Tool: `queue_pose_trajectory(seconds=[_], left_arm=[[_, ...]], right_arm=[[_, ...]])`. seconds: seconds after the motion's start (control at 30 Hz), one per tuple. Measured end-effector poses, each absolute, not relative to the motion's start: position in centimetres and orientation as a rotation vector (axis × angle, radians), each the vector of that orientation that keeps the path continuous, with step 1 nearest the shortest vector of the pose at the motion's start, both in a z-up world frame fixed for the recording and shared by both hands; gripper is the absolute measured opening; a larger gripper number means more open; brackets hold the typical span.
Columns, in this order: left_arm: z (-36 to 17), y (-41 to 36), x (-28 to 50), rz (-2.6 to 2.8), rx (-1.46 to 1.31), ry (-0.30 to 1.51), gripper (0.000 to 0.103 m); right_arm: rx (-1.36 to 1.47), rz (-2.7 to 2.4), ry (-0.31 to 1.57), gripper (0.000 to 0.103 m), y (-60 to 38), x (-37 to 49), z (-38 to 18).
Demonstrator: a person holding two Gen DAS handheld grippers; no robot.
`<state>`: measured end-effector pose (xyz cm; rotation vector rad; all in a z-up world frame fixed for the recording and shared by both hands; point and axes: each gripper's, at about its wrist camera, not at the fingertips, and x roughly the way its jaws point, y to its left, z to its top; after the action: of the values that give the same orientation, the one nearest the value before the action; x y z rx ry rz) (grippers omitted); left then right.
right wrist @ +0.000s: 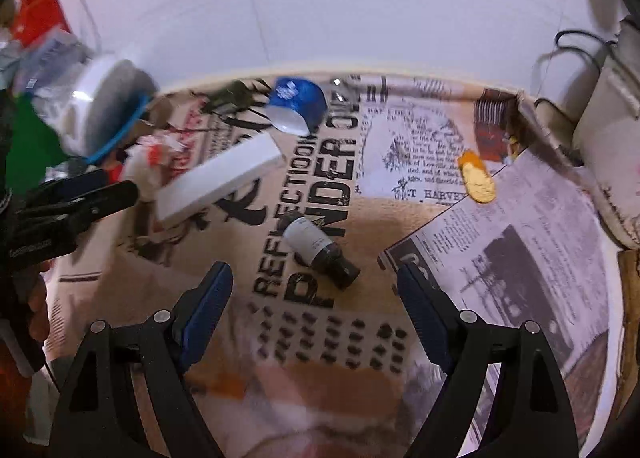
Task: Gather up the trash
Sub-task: 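Grasp the small dark glass bottle with the right tool while the left tool grasps the white foam block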
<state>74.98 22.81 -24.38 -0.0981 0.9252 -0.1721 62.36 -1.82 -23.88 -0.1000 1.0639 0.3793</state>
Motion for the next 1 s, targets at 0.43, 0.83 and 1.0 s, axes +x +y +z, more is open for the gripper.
queue_pose_trajectory(seconds=[0.43,0.83,1.0], left_arm=[[-30.8,22.5,82.4,-0.22,-0.072,1.036,0.083],[-30.8,19.5,77.4,-0.258,-0.05,1.074,0.068],[-31.1,19.0,76.8,-0.196,-0.012,1.042,0.061]], right_arm=[[-0.145,0.453,1.132,0.07,-0.4,65.8,-28.5],[-0.132,0.582,1.19,0.042,0.2,64.9,-29.4],[-0.141,0.565,1.188,0.041,0.9,65.3,-29.8]])
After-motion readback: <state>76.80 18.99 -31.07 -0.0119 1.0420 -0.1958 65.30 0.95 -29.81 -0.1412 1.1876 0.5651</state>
